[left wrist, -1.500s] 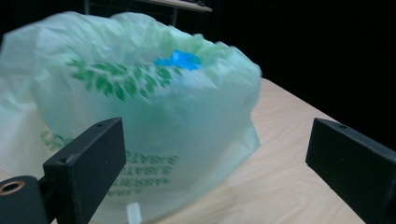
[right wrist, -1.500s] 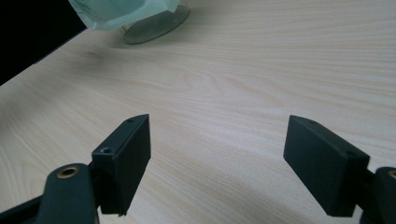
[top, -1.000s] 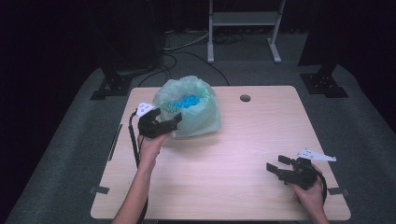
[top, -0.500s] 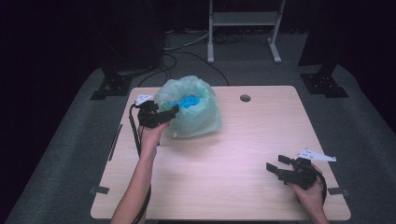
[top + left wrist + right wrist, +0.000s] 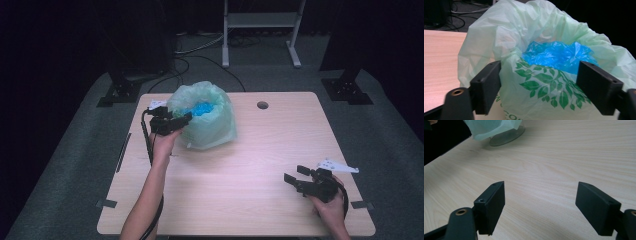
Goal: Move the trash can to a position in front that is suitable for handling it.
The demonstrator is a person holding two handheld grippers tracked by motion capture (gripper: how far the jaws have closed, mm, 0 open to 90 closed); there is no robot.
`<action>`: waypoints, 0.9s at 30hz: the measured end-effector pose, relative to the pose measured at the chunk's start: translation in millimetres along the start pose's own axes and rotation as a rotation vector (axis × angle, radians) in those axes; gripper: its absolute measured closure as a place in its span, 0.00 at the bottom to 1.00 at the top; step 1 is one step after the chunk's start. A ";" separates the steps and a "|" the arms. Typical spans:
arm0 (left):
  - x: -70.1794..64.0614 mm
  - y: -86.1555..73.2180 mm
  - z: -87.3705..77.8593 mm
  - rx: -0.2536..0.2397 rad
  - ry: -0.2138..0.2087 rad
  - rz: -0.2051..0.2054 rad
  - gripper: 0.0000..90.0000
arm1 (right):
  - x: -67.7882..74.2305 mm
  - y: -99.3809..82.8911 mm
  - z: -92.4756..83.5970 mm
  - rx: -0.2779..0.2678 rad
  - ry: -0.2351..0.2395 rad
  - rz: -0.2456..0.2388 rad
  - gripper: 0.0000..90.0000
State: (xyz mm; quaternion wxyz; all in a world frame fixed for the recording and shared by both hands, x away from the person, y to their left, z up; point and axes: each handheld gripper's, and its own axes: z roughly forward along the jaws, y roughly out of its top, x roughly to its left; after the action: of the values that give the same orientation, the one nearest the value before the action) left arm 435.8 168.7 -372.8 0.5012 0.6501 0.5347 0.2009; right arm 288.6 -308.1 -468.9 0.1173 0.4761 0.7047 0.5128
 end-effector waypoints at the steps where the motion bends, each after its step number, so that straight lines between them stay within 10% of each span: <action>1: -0.5 0.1 -0.8 0.008 -0.002 0.004 0.23 | 0.0 -0.1 0.0 -0.001 -0.001 0.001 0.25; 27: -12.8 -28.5 -45.6 -0.021 -0.078 0.069 0.25 | 2.1 -0.9 0.0 -0.011 -0.018 0.028 0.26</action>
State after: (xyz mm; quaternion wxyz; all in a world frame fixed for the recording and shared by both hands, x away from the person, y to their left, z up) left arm 380.9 175.0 -375.0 0.5211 0.6702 0.4898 0.1982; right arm 287.1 -306.5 -468.9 0.1192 0.4900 0.6940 0.5139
